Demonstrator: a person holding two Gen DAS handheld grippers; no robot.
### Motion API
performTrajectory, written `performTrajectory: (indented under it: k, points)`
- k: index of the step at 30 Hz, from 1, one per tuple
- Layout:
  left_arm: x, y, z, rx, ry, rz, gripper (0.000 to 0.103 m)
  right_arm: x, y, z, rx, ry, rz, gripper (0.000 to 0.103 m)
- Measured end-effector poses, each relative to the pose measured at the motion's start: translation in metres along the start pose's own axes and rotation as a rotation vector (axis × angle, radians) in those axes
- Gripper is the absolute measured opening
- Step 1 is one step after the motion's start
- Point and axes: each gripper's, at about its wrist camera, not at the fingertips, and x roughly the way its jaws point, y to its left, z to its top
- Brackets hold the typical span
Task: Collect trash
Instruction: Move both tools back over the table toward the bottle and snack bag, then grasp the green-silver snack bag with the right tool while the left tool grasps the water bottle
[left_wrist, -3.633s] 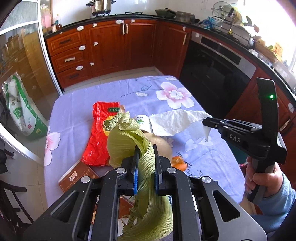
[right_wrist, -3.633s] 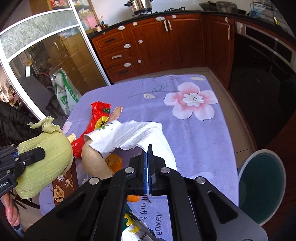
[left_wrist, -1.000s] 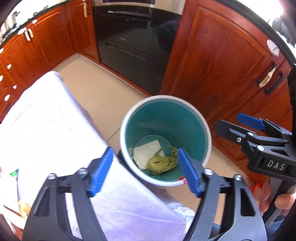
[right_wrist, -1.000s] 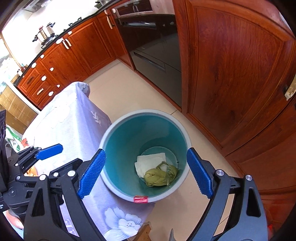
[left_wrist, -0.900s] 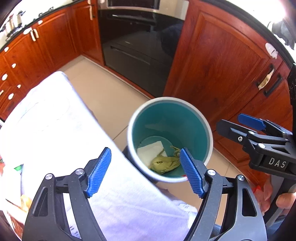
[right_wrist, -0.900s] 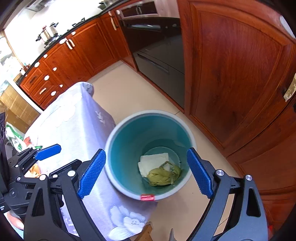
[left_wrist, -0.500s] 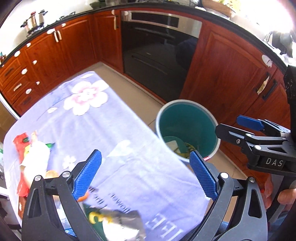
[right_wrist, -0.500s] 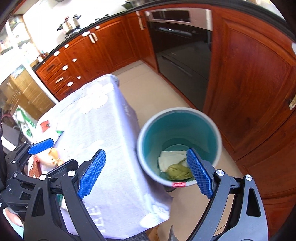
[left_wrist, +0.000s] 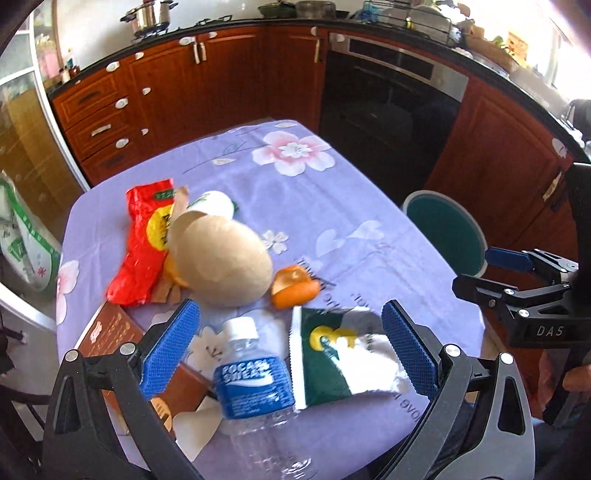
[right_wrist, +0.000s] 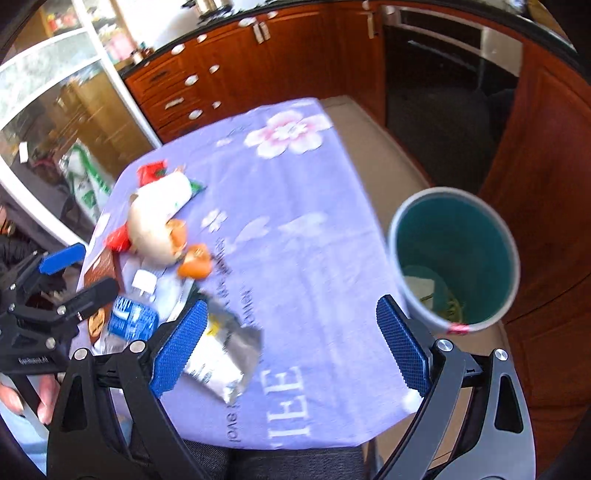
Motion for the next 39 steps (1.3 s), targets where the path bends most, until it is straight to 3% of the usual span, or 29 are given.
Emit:
performTrajectory:
  k: [8, 12, 21, 26, 31, 34, 39]
  points:
    - [-0.009, 0.038, -0.051, -0.084, 0.026, 0.018, 0.099, 0.036, 0.065, -0.039, -0.165, 0.13, 0.082, 0.089]
    - [-0.007, 0.045, -0.07, -0.131, 0.046, -0.015, 0.099, 0.053, 0.085, -0.056, -0.23, 0.196, 0.106, 0.089]
    - [0.002, 0.062, -0.096, -0.223, 0.08, -0.056, 0.099, 0.082, 0.096, -0.069, -0.325, 0.256, 0.043, 0.087]
    - [0.002, 0.068, -0.1, -0.244, 0.086, -0.065, 0.099, 0.089, 0.099, -0.068, -0.372, 0.226, -0.01, 0.065]
    - [0.007, 0.061, -0.099, -0.229, 0.104, -0.081, 0.099, 0.083, 0.094, -0.059, -0.345, 0.198, 0.014, 0.016]
    - [0.009, 0.053, -0.098, -0.207, 0.113, -0.091, 0.099, 0.073, 0.091, -0.053, -0.319, 0.165, 0.024, 0.009]
    - [0.018, 0.041, -0.099, -0.185, 0.141, -0.105, 0.099, 0.052, 0.08, -0.039, -0.237, 0.13, 0.077, 0.008]
